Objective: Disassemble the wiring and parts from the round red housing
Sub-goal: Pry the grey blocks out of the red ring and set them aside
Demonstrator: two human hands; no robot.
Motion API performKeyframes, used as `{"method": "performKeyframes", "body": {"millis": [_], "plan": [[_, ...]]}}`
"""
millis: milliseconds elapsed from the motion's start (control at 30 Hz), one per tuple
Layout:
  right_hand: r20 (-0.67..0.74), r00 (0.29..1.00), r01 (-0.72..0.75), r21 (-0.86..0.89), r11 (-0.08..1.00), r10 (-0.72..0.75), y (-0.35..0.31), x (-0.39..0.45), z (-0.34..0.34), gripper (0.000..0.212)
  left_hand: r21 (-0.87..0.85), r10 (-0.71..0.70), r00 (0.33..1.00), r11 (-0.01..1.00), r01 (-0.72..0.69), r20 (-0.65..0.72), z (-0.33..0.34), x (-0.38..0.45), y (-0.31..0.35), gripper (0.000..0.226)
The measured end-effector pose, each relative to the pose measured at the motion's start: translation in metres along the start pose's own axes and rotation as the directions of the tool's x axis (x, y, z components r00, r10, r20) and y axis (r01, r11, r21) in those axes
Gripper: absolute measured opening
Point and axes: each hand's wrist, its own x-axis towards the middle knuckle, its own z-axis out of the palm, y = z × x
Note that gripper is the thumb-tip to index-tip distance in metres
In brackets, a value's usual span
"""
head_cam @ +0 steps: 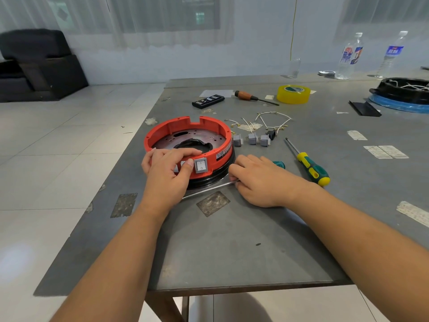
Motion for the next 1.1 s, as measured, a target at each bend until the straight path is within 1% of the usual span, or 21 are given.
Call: {"method": "performKeyframes", "body": {"millis": [167, 267, 300, 367, 467, 500, 567, 633, 700, 833, 900, 1000, 1100], "plan": [[-0.031, 1.0, 0.006, 0.056, 0.998, -0.005, 0.0, 0.001, -0.003, 0.019, 0.017, 0.023, 1.0, 1.0, -0.023, -0.016, 0.001, 0.0, -0.001, 0.028], [-0.071, 0.997, 0.008, 0.046, 0.999, -0.005, 0.0, 0.0, -0.005, 0.023, 0.016, 0.028, 0.999, 1.0, -0.027, -0.026, 0.002, 0.0, -0.002, 0.027], [-0.108, 0.994, 0.012, 0.036, 0.999, -0.009, -0.001, 0.0, -0.007, 0.025, 0.011, 0.027, 0.999, 1.0, -0.027, -0.029, 0.002, 0.0, -0.002, 0.027], [-0.225, 0.974, 0.014, 0.037, 0.999, -0.005, -0.005, 0.001, -0.011, 0.025, 0.0, 0.021, 0.999, 1.0, -0.021, -0.034, 0.002, 0.0, -0.002, 0.027], [-0.454, 0.891, 0.061, 0.124, 0.99, 0.002, -0.017, 0.007, -0.018, 0.025, -0.005, 0.051, 0.997, 0.999, -0.051, -0.052, 0.002, 0.001, 0.0, 0.027], [-0.496, 0.868, 0.103, 0.159, 0.982, -0.011, -0.022, 0.011, -0.02, 0.028, -0.007, 0.064, 0.996, 0.998, -0.065, -0.056, 0.002, 0.001, 0.0, 0.027], [-0.515, 0.854, 0.197, 0.189, 0.962, -0.074, -0.031, 0.022, -0.024, 0.036, -0.002, 0.077, 0.996, 0.997, -0.077, -0.055, 0.002, 0.002, 0.0, 0.025], [-0.522, 0.842, 0.266, 0.182, 0.947, -0.137, -0.038, 0.034, -0.024, 0.039, -0.001, 0.065, 0.997, 0.998, -0.065, -0.046, 0.001, 0.002, -0.001, 0.025], [-0.556, 0.814, 0.295, 0.148, 0.944, -0.167, -0.04, 0.041, -0.02, 0.036, -0.017, 0.058, 0.997, 0.998, -0.059, -0.045, 0.001, 0.003, 0.0, 0.025], [-0.665, 0.724, 0.318, 0.085, 0.944, -0.184, -0.037, 0.043, -0.004, 0.034, -0.015, 0.063, 0.997, 0.998, -0.063, -0.05, 0.002, 0.003, -0.005, 0.029], [-0.686, 0.699, 0.326, 0.053, 0.944, -0.203, -0.035, 0.043, -0.001, 0.032, -0.014, 0.063, 0.996, 0.998, -0.064, -0.055, 0.003, 0.004, -0.006, 0.029], [-0.683, 0.698, 0.333, 0.044, 0.942, -0.215, -0.035, 0.043, 0.0, 0.031, -0.022, 0.092, 0.993, 0.995, -0.094, -0.067, 0.003, 0.004, -0.005, 0.031], [-0.664, 0.713, 0.336, 0.043, 0.941, -0.224, -0.033, 0.04, -0.002, 0.031, 0.001, 0.088, 0.995, 0.996, -0.088, -0.04, 0.003, 0.005, -0.009, 0.03]]}}
